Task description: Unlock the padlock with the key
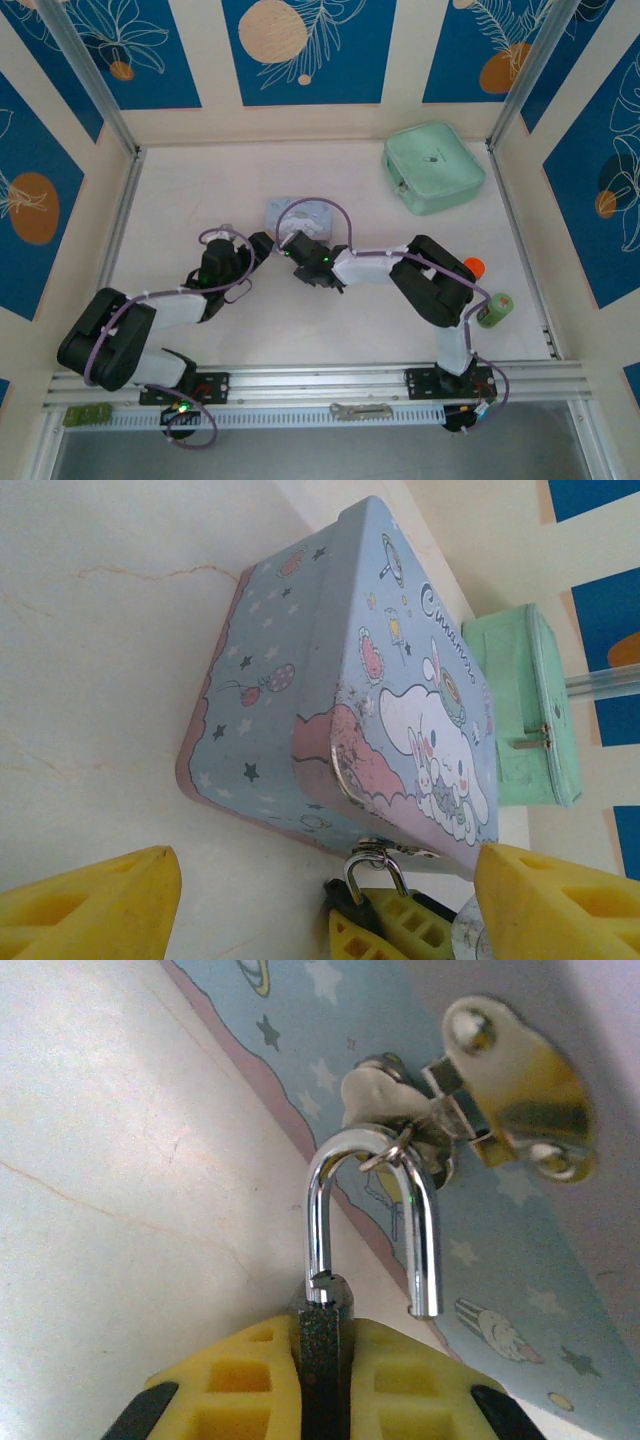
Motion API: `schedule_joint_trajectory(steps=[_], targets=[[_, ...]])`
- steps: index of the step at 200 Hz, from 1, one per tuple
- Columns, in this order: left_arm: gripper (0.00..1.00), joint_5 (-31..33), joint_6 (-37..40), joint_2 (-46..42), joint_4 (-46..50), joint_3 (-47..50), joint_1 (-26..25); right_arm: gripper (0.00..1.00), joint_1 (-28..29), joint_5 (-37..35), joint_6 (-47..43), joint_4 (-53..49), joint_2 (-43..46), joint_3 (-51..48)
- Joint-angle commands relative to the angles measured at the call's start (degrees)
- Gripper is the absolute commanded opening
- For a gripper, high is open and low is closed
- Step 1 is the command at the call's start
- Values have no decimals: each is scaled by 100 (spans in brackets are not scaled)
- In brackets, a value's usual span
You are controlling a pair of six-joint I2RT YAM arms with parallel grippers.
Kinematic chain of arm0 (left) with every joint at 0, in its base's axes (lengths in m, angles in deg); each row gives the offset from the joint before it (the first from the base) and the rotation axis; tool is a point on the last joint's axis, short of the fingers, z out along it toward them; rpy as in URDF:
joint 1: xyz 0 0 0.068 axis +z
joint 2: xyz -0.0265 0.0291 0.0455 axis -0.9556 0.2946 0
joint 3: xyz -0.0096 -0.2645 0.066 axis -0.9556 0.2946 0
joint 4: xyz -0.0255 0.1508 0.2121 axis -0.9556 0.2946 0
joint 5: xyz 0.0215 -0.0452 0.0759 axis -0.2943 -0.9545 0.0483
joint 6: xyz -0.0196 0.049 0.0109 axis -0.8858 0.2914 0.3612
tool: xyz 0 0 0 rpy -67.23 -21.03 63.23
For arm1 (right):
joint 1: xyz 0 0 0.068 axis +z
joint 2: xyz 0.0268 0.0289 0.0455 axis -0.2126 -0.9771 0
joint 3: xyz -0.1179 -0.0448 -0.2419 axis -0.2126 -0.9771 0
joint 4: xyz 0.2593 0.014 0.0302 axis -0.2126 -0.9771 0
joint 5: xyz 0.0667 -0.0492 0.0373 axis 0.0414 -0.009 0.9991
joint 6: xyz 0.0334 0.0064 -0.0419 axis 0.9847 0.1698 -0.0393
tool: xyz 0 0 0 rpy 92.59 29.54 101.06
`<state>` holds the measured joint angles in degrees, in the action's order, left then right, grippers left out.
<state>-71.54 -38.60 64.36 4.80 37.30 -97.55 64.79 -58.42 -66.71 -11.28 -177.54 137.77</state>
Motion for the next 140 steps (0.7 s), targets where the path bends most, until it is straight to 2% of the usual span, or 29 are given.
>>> schedule_joint_trajectory(steps=[1,43,106,140], targets=[[77,32,-25,-119,-302,116,60,0,-135,414,-555,365,156,-145],[77,90,8,-288,-276,260,82,0,-247,650,-1002,502,157,-169],[77,-42,-2,-245,-384,287,175,0,-435,1507,-1529,564,373,-165],[77,-31,-47,-245,-465,353,184,0,-441,1570,-1707,490,290,-23]])
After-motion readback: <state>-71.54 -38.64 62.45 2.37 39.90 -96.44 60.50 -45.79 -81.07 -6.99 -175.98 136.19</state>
